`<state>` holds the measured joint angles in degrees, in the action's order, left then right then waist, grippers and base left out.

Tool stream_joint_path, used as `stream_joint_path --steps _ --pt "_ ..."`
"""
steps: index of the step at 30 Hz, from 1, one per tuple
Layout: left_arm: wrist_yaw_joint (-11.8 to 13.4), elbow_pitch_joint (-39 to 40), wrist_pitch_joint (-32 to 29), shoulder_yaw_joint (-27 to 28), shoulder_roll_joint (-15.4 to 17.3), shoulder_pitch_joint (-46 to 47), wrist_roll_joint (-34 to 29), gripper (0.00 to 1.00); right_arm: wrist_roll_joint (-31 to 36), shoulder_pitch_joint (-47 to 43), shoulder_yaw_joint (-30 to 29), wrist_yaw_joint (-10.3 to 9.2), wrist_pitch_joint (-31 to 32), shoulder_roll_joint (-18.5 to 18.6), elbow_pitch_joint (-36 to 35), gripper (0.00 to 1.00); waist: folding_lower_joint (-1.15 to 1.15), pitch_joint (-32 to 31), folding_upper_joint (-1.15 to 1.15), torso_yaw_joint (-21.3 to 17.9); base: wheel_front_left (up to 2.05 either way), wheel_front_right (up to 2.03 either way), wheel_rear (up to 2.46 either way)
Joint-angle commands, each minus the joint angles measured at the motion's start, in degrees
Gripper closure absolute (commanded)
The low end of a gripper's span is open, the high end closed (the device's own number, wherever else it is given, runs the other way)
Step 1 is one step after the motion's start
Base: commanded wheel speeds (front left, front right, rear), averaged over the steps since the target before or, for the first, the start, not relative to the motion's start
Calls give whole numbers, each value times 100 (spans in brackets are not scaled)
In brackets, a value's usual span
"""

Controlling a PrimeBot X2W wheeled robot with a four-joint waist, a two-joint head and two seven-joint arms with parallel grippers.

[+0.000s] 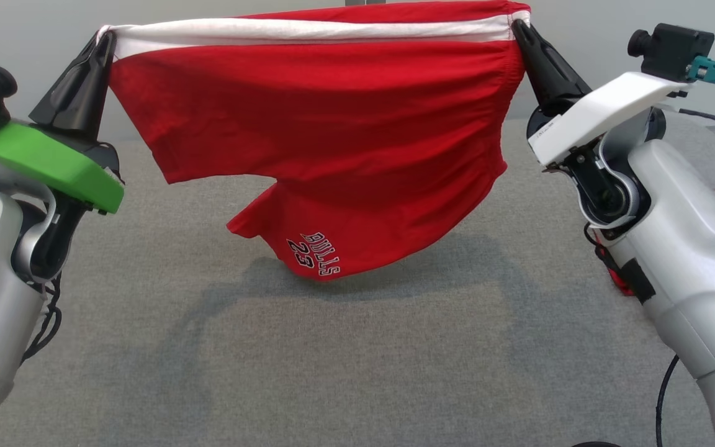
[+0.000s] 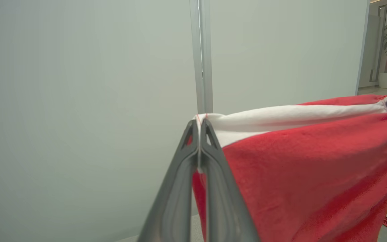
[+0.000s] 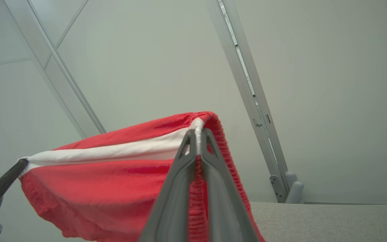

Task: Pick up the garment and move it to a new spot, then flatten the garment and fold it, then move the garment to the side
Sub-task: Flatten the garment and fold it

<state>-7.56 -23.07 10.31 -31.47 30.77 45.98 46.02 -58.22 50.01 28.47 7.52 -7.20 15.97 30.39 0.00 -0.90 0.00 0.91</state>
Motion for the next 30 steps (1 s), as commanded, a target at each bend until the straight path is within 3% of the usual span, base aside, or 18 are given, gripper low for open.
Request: stream_joint_path --steps 1,6,11,15,21,24,30 --pt "16 -24 -29 -55 78 91 25 100 -68 47 15 -7 56 80 -41 100 0 118 0 -49 0 0 0" --pt "16 -111 -208 -380 193 557 162 100 -56 365 116 -8 422 348 -92 100 0 825 0 -105 0 0 0" --pt "16 -660 -236 -644 -19 1717 1 100 387 1463 193 -8 624 375 380 100 0 1936 0 -77 0 0 0" --pt "16 -1053 -118 -833 -73 2886 -390 100 961 2632 238 -5 305 280 786 100 0 2626 0 -108 0 0 0" --pt "124 -1613 441 -739 -257 4228 -1119 100 1815 3922 49 -7 -668 222 1465 100 0 3042 0 -42 0 0 0" --pt "112 -1562 486 -456 -413 4434 -1273 100 1980 4024 -84 -9 -782 194 1621 100 0 3113 0 22 0 0 0" --pt "18 -1527 487 13 -806 3301 -1089 100 1622 3181 745 -8 -795 311 1497 100 0 3063 0 75 0 0 0"
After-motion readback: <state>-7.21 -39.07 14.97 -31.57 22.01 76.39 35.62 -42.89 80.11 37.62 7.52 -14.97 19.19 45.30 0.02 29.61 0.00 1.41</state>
